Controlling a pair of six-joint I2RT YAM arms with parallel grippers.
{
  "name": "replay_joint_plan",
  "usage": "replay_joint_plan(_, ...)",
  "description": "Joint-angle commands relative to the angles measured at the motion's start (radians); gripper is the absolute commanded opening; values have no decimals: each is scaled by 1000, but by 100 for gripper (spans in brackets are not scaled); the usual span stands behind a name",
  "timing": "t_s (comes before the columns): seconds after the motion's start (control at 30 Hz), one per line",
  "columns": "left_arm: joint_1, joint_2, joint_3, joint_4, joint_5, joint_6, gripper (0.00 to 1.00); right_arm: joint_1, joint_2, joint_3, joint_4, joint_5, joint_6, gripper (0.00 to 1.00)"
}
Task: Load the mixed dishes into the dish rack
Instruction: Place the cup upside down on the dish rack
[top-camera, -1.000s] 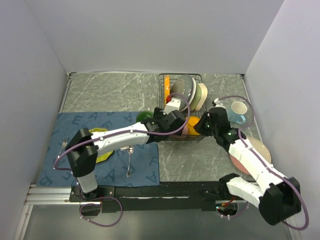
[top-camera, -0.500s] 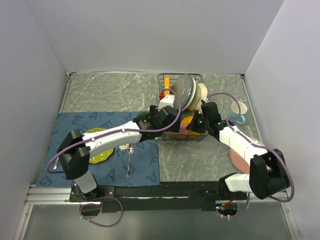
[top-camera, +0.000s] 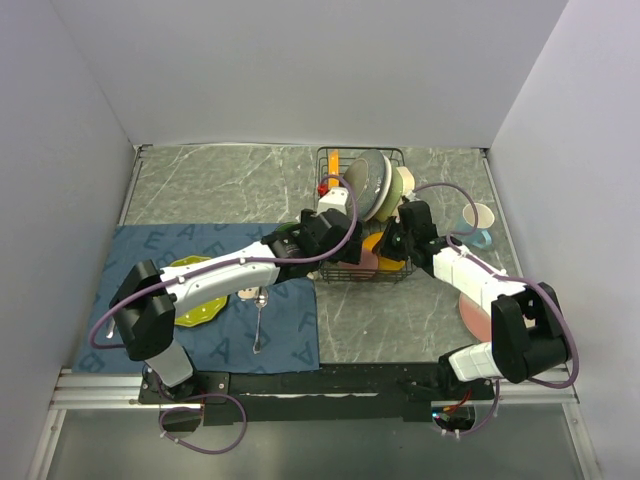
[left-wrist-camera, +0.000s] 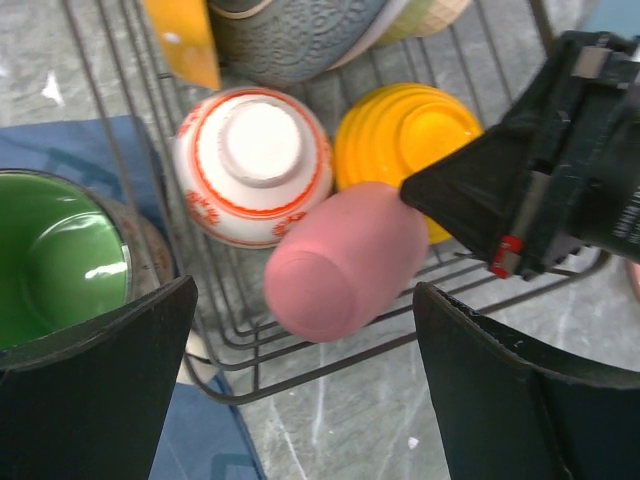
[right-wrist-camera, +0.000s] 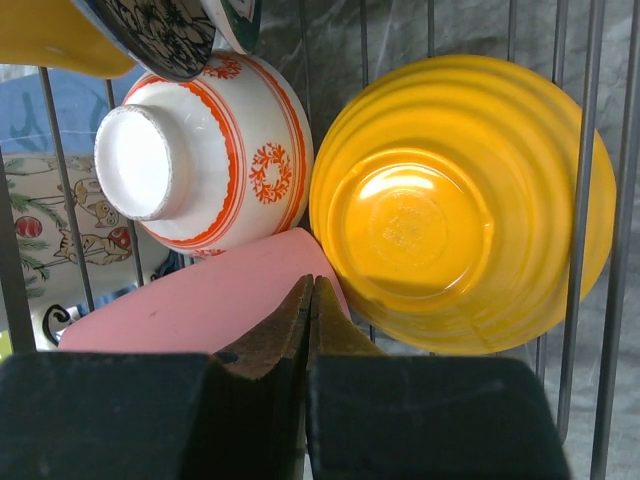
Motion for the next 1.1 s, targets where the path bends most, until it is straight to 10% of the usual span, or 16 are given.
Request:
replay_joint_plan(0.0,4,3,17,55,68,11,95,19,11,5,-58,19,-1,0)
replay_joint_plan(0.8,84,141,-6,117,342,-53,80,19,1,-12,-55,22,14,0)
replay_joint_plan(1.07,87,141,5,117,370,-52,52,21,-19,-17,-57,26,16,0)
